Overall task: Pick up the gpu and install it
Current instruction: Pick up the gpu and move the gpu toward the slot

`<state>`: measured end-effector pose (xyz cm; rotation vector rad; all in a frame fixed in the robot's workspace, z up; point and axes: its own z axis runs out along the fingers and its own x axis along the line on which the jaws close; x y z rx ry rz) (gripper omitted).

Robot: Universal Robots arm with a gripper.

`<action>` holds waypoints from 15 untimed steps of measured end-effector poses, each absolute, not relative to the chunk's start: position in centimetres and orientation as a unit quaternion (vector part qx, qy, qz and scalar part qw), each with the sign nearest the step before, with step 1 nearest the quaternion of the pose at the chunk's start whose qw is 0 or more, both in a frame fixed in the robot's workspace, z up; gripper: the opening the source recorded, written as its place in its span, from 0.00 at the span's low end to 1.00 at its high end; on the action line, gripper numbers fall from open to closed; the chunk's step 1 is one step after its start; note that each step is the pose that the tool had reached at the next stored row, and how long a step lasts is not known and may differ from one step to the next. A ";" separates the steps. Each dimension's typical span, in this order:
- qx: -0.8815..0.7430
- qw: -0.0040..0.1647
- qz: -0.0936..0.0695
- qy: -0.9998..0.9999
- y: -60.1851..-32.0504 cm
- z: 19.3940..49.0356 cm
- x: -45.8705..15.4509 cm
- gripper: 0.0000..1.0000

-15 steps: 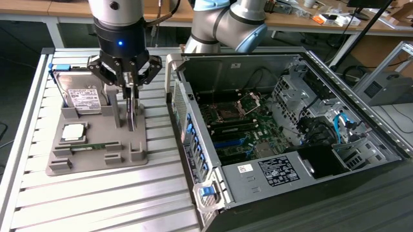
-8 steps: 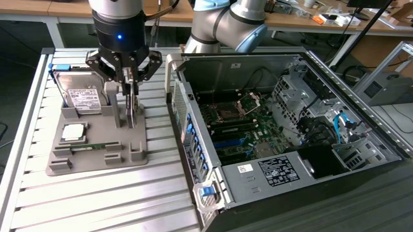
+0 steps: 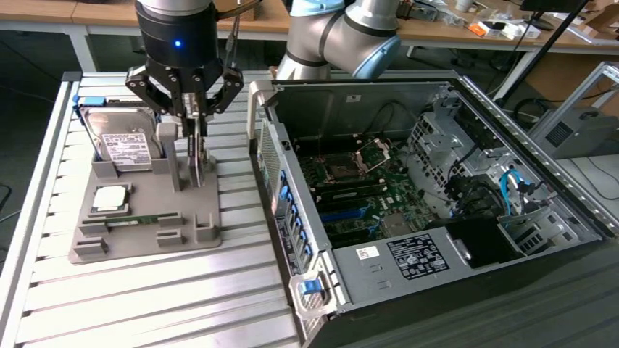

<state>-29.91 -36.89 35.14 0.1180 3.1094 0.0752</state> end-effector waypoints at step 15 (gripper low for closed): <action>0.038 0.014 0.026 0.999 -36.9 37.6 -29.9 0.27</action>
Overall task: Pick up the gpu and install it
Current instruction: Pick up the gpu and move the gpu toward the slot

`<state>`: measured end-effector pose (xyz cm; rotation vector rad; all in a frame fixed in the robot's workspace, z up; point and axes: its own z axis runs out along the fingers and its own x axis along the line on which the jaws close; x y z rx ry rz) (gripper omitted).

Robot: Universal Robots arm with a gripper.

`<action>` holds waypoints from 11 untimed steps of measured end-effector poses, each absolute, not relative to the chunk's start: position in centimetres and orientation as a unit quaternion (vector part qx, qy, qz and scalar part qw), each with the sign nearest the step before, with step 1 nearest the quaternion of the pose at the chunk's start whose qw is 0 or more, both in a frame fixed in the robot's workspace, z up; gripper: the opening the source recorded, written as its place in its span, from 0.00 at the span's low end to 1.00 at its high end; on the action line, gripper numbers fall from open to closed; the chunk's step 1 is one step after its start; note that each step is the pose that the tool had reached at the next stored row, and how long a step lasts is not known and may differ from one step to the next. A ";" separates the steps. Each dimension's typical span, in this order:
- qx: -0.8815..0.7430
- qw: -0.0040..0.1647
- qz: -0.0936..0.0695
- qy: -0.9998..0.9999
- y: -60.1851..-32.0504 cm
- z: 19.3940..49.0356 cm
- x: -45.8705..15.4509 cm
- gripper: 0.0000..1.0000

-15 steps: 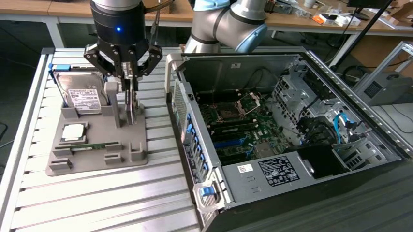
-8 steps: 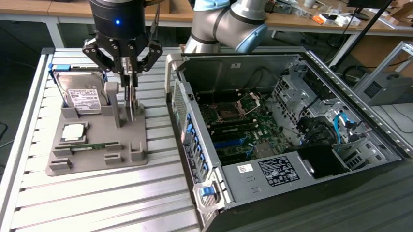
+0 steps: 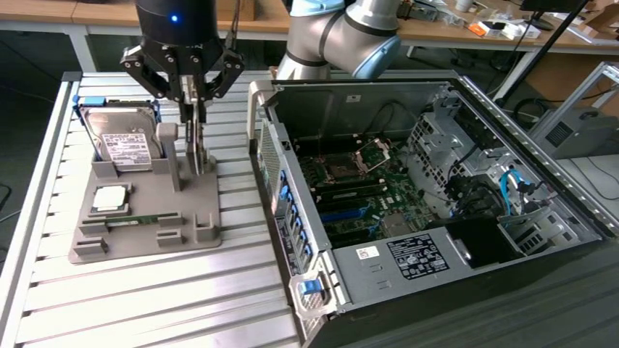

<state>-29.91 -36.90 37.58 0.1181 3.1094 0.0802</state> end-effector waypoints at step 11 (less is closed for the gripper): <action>0.038 0.014 0.027 0.999 -36.9 39.7 -29.9 0.27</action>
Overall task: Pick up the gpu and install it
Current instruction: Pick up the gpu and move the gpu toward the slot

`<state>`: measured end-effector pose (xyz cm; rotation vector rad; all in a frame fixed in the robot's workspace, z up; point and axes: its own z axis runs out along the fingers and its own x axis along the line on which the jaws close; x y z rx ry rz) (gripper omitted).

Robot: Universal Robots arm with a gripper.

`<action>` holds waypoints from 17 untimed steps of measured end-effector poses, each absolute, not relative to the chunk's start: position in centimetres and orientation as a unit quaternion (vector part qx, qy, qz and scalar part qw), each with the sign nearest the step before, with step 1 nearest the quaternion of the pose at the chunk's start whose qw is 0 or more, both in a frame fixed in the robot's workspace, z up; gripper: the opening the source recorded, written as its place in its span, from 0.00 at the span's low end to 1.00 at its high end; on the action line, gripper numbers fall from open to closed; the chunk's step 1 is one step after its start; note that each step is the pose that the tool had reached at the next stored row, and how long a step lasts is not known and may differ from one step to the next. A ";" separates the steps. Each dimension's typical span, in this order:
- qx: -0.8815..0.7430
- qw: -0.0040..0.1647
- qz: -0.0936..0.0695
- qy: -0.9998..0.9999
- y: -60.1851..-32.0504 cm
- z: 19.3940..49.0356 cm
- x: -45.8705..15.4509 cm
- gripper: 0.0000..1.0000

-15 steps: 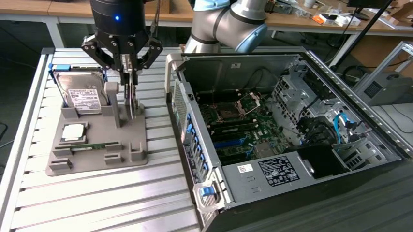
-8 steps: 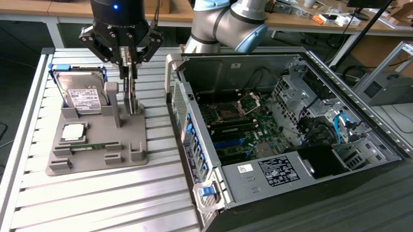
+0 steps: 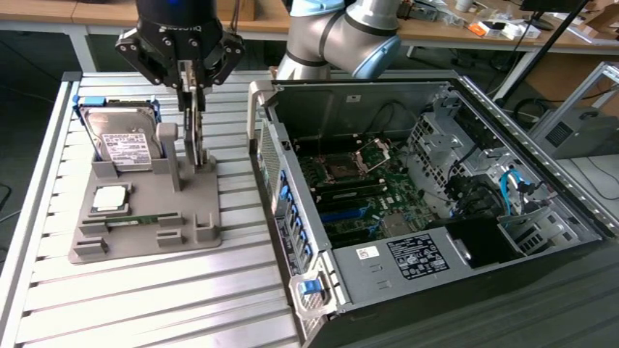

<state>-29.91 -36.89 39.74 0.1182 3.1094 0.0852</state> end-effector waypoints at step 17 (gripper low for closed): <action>0.038 0.014 0.029 0.999 -36.9 42.4 -29.9 0.27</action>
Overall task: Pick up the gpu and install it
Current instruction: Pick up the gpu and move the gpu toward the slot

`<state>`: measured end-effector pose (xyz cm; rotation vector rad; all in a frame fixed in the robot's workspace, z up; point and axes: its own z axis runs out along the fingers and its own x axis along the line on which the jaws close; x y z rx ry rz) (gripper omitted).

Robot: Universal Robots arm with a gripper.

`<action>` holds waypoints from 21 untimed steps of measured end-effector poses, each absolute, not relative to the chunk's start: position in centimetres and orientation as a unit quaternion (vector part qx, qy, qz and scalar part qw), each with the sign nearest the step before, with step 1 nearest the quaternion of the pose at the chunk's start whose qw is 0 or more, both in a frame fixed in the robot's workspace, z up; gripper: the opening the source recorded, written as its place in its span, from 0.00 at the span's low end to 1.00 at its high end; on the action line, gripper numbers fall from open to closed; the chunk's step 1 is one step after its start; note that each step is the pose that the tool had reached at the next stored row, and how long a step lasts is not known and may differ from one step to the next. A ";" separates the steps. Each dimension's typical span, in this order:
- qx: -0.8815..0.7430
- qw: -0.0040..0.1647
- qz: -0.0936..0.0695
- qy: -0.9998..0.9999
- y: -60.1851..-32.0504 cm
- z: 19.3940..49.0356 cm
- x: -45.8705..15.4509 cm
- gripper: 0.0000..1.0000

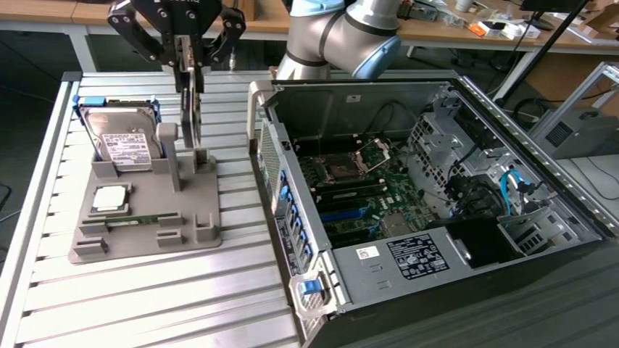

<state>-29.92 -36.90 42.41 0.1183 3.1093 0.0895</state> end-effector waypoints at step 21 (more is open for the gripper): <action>0.038 0.014 0.024 0.999 -38.7 42.5 -28.5 0.27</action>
